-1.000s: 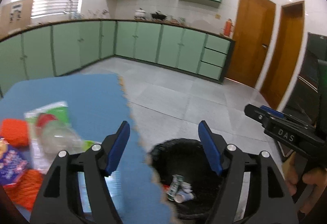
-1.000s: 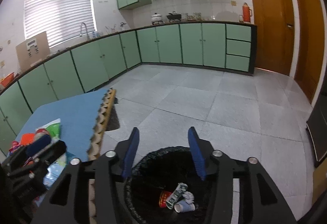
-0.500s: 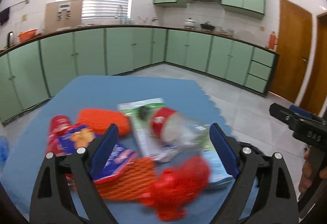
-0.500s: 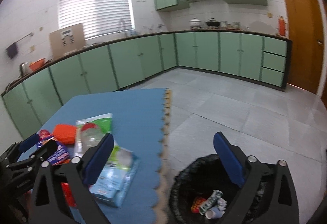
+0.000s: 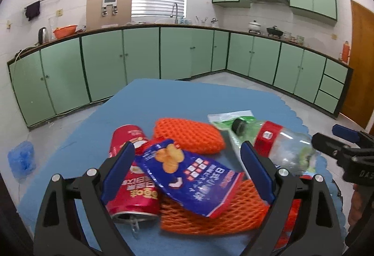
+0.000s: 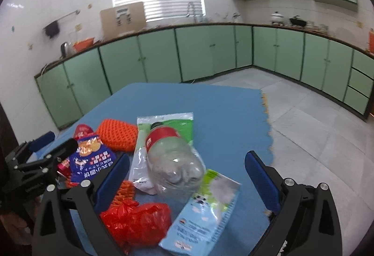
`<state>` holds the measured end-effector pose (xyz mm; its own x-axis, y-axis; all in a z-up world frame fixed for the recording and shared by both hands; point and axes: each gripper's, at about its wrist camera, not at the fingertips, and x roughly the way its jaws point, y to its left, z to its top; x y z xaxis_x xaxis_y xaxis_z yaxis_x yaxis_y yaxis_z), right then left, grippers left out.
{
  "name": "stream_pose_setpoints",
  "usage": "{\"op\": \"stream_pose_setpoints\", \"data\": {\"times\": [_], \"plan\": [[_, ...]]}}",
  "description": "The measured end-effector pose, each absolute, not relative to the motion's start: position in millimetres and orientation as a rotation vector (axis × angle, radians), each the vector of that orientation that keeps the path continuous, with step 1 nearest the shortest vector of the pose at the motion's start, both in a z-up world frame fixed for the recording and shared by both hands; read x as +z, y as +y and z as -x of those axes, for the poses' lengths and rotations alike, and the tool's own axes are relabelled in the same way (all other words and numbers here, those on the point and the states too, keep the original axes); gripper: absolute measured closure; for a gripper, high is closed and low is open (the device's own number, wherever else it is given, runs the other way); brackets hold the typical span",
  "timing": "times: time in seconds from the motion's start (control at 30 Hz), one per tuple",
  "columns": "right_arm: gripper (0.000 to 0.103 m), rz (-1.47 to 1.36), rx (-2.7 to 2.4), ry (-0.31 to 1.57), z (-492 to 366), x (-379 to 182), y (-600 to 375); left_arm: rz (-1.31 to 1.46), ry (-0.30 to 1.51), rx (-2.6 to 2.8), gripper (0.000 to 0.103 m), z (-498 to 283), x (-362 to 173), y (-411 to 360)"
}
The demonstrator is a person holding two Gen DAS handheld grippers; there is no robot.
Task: Collect trash
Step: 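Grasp the clear plastic bottle with the right gripper, then grasp the blue chip bag with the left gripper while the right gripper holds the bottle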
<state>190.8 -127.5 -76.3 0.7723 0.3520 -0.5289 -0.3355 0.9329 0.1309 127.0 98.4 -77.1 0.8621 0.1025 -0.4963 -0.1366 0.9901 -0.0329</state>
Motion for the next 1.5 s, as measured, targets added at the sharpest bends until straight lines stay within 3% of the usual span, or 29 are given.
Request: {"op": "stream_pose_setpoints", "data": {"times": [0.4, 0.67, 0.73, 1.07, 1.27, 1.5], "plan": [[0.008, -0.027, 0.402, 0.663, -221, -103, -110, 0.077, 0.563, 0.14, 0.014, -137, -97, 104], [0.033, -0.015, 0.426, 0.694, -224, -111, -99, 0.081, 0.571, 0.141, 0.014, -144, -102, 103], [0.035, -0.005, 0.426, 0.702, -221, -112, -97, 0.081, 0.57, 0.142, 0.014, -145, -103, 102], [0.034, -0.025, 0.427, 0.731, -230, -117, -87, 0.082, 0.573, 0.145, 0.014, -145, -107, 108], [0.042, -0.003, 0.438, 0.735, -226, -115, -80, 0.075, 0.565, 0.157, 0.014, -133, -107, 116], [0.042, 0.016, 0.409, 0.722, -207, -110, -79, 0.064, 0.582, 0.204, 0.014, -110, -113, 140]]}}
